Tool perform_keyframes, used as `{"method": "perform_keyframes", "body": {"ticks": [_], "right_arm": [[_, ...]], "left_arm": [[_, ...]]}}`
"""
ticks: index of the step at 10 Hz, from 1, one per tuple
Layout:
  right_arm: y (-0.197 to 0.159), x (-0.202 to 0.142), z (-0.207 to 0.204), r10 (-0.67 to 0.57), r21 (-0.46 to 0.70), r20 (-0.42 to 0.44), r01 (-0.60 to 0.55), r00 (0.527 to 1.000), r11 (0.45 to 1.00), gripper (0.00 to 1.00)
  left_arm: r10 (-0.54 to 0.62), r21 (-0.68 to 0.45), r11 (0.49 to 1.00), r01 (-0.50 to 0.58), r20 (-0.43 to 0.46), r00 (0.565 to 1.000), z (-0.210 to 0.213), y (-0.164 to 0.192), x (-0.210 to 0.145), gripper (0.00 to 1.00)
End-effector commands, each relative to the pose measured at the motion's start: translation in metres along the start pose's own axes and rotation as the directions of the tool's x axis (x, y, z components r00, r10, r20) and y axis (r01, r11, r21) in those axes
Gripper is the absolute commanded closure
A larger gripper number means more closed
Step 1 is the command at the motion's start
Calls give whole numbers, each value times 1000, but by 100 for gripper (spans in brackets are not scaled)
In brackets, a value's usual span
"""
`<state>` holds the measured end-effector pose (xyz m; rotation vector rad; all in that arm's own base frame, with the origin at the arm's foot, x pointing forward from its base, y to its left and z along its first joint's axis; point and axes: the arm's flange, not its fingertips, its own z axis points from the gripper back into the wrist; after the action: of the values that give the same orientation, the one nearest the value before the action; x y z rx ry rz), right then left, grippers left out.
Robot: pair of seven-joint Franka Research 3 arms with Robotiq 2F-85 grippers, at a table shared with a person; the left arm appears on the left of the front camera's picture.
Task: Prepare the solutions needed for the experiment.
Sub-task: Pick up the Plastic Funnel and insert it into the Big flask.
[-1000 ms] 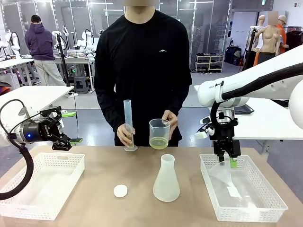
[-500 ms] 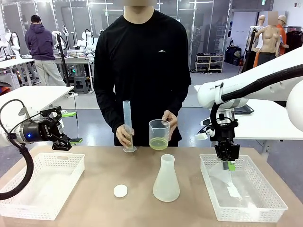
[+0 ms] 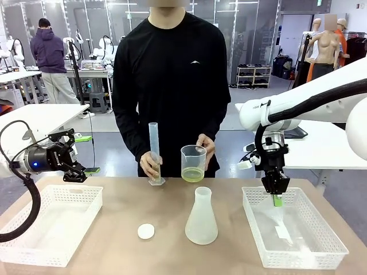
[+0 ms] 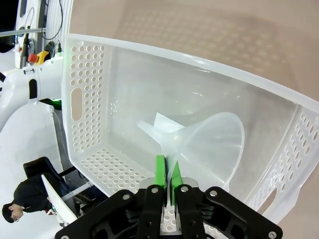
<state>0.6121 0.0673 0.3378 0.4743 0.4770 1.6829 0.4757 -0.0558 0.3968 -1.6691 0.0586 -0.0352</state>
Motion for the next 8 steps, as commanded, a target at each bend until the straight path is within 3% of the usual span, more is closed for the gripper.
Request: {"method": "perform_keyframes", "body": {"ticks": [1,2,5,8], "right_arm": [[-4,-2,0,2,-5,-9,-2,1000,1000,100],[-1,-1,1,-51,-12,-30,51,998,999,100],[40,13,33,-238,-198,-58,222,970,955,100],[107,28,77,-295,-447,-33,250,955,859,100]], "left_arm": [[-9,-2,1000,9,0,1000,0,-1,-2,0],[-9,-2,1000,9,0,1000,0,-1,-2,0],[-9,-2,1000,9,0,1000,0,-1,-2,0],[-9,-2,1000,9,0,1000,0,-1,-2,0]]}}
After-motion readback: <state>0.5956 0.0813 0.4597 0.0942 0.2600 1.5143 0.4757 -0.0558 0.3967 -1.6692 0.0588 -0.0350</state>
